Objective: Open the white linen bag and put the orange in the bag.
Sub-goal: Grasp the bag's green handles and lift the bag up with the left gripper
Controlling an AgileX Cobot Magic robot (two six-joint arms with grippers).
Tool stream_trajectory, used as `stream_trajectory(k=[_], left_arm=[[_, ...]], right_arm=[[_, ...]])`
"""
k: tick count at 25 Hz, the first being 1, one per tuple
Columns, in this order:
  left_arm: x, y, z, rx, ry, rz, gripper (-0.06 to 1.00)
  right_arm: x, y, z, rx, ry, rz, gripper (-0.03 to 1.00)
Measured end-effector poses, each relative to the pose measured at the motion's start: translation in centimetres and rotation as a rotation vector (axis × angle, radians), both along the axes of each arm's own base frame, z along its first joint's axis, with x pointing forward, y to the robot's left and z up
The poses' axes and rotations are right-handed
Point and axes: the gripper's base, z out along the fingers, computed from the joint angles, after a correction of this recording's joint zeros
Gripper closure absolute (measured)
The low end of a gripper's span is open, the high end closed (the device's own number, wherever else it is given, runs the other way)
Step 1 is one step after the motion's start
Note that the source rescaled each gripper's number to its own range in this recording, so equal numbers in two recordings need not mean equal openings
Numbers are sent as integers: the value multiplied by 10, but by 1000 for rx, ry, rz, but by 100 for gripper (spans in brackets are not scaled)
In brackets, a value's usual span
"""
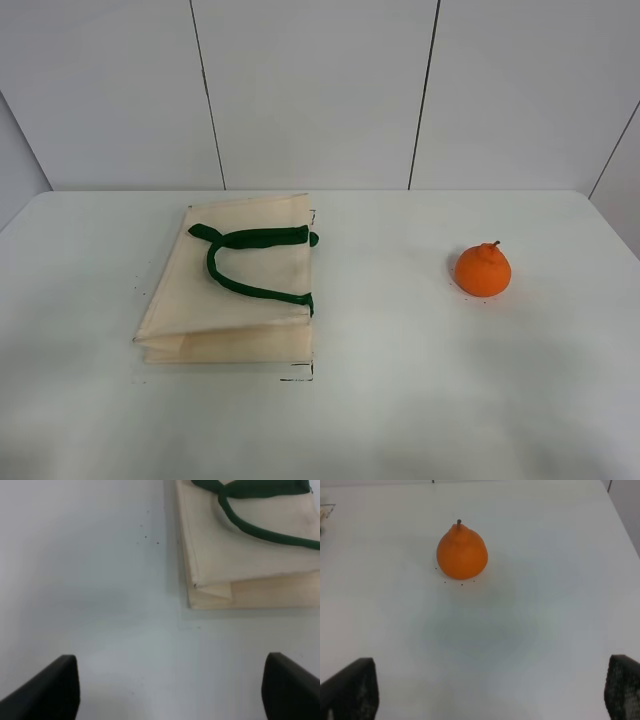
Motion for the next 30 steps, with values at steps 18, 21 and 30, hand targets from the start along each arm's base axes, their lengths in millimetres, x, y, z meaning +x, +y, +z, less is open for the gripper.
stream_trajectory(k=[18,21,30], left_arm=[[299,-7,53,23,525,4,-4],[356,-9,28,14,595,15,-4],[432,-64,-63,-20,809,7,-4]], right_arm=[[0,0,0,0,0,0,-3],[0,0,0,0,0,0,-3],[0,0,0,0,0,0,-3]])
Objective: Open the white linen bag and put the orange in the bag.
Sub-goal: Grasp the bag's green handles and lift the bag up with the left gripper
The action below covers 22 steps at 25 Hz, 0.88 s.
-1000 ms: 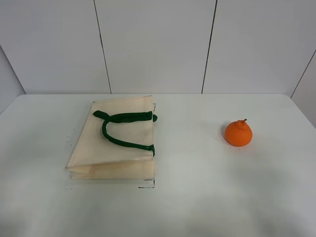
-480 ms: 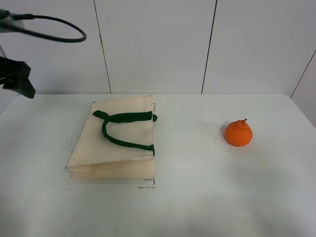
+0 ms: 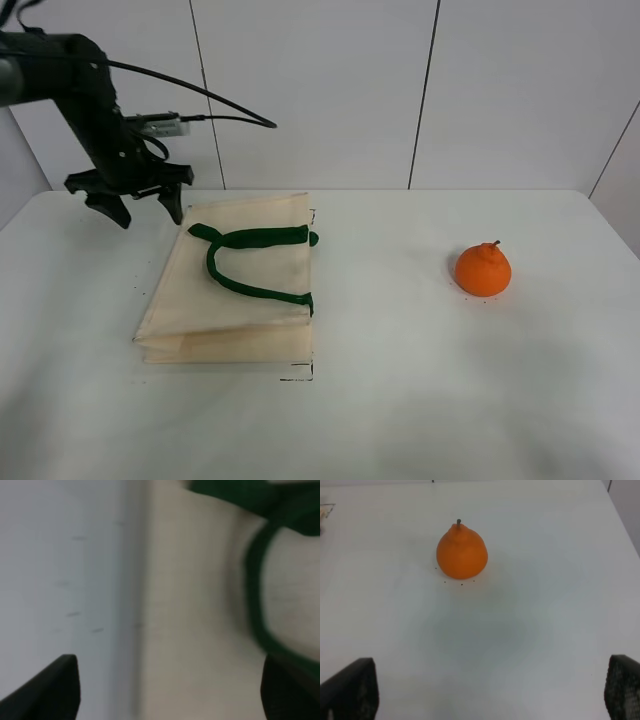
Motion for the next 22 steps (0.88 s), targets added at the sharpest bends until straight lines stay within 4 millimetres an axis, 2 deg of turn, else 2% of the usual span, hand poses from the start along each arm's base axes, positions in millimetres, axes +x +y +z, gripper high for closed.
stream_trajectory(k=[3,7,19,22], left_arm=[[3,-31,-24,-12,18,-29,-4],[6,-54,-46,-19,15,-33,-4],[16,-56,-107,13,59,10,-4],[16,-56,-113,13,68,11,-2]], right_arm=[[0,0,0,0,0,0,-3],[0,0,0,0,0,0,-3],[0,0,0,0,0,0,-3],[0,0,0,0,0,0,-3]])
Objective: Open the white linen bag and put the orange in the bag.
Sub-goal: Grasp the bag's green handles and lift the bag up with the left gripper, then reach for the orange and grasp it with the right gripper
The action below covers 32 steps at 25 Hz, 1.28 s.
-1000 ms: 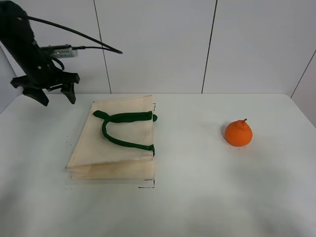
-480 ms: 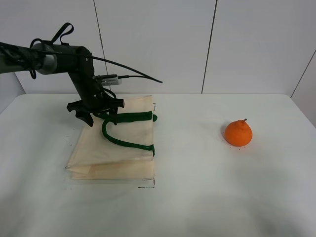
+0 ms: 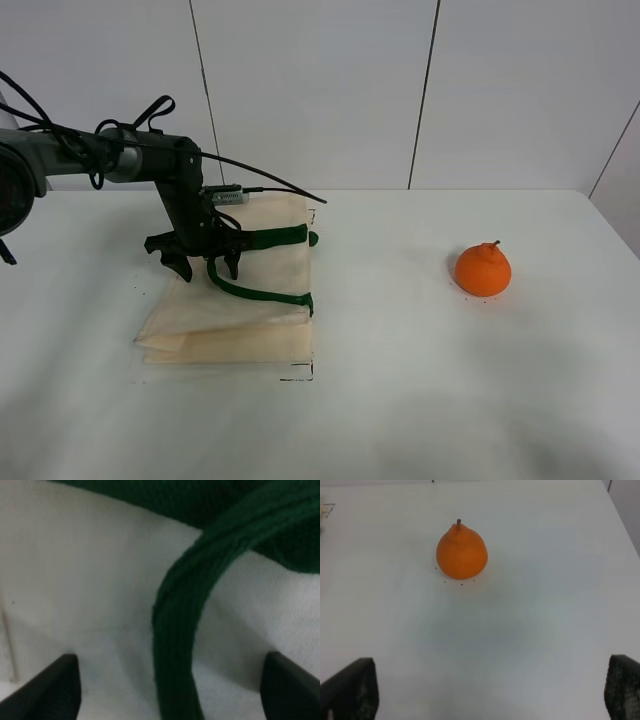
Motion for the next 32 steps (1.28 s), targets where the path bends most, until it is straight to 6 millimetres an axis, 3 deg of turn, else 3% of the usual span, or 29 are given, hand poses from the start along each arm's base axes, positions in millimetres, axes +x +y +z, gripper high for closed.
stream_trajectory(k=[3,5,8,9,13,17,21,27,32], left_arm=[[0,-1,0,-6,3,5,13],[0,-1,0,-6,3,5,36],[0,0,-1,-5,5,6,84],[0,-1,-1,-6,5,7,91],[1,-1,11,-3,20,9,94],[4,-2,55,-3,19,11,94],[3,-2,128,-26,-75,-22,94],[-13,0,239,-112,-353,-74,94],[-40,4,293,-172,-474,-95,94]], right_arm=[[0,0,0,0,0,0,-3],[0,0,0,0,0,0,-3],[0,0,0,0,0,0,-3],[0,0,0,0,0,0,-3],[0,0,0,0,0,0,-3],[0,0,0,0,0,0,-3],[0,0,0,0,0,0,-3],[0,0,0,0,-1,0,-3],[2,0,1,10,10,-4,-3]])
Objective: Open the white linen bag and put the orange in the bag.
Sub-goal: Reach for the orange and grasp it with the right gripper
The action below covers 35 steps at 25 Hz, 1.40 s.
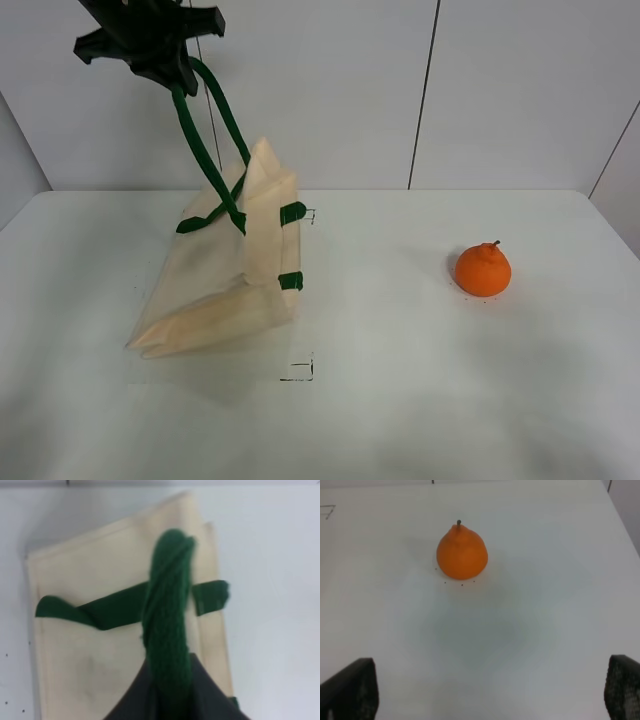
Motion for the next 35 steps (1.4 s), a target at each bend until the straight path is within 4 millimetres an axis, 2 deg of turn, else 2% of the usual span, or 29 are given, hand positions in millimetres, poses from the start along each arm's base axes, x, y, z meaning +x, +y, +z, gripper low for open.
stream_trajectory(k=[2,4,6,8,11,14,17,18,21,22,24,28,35], left_arm=[[-9,2,14,-9,-32,-6,94],[-14,3,21,-12,-50,-10,94],[-17,4,25,-15,-59,-13,94],[-17,4,25,-16,-60,-13,94],[-17,4,25,-19,-59,-15,94],[-17,3,25,-22,-59,-16,94],[-17,3,25,-21,-59,-17,94],[-17,3,25,-22,-59,-18,94],[-17,3,25,-22,-59,-18,94],[-17,3,25,-22,-59,-18,94],[-17,3,25,-22,-59,-18,94],[-17,3,25,-22,-59,-18,94],[-17,3,25,-21,-59,-19,94]], right_arm=[[12,0,5,8,58,4,-3],[35,1,14,20,125,14,-3],[68,2,23,29,217,25,-3],[106,3,31,38,283,32,-3],[174,2,41,27,361,49,-3],[251,2,36,0,481,88,-3],[316,4,27,19,593,117,-3],[334,5,25,20,618,127,-3],[387,14,-1,14,729,157,-3],[399,19,-7,14,754,161,-3],[421,28,-30,16,828,163,-3],[450,34,-70,14,910,132,-3],[460,31,-131,-14,1049,90,-3]])
